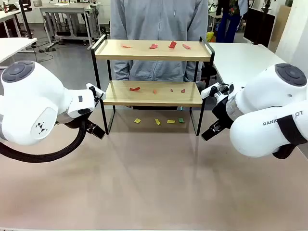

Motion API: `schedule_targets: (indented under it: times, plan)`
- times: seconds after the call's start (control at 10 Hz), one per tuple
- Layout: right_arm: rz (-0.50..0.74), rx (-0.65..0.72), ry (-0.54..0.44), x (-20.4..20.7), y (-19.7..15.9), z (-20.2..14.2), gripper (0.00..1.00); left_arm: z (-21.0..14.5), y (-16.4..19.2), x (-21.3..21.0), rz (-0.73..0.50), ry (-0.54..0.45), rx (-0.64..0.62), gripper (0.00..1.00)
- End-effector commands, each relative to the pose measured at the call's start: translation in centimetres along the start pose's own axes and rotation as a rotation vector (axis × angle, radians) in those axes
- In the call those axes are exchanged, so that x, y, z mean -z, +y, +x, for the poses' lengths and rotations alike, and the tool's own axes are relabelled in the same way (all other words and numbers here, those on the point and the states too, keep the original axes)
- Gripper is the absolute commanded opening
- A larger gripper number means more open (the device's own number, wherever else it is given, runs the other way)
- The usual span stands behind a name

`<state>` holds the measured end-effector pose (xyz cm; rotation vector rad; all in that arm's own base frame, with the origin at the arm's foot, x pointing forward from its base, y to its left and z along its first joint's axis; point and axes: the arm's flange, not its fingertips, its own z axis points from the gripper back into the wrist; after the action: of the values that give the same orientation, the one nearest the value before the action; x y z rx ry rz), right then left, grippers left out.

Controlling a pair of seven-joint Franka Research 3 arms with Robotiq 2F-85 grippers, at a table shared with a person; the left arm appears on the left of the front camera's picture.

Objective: Clean the shelf.
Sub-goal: Pick up the Duster handed by the human.

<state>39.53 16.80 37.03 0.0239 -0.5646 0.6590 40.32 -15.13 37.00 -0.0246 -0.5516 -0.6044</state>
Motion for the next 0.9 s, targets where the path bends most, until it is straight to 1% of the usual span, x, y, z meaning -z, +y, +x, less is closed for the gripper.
schedule_targets:
  times: [0.0, 0.8]
  plan:
    - [0.0, 0.0, 0.0, 0.0, 0.0, 0.0, 1.0, 0.0, 0.0, -0.01, 0.0, 0.0, 0.0, 1.0]
    - [0.0, 0.0, 0.0, 0.0, 0.0, 0.0, 1.0, 0.0, 0.0, -0.01, 0.0, 0.0, 0.0, 1.0]
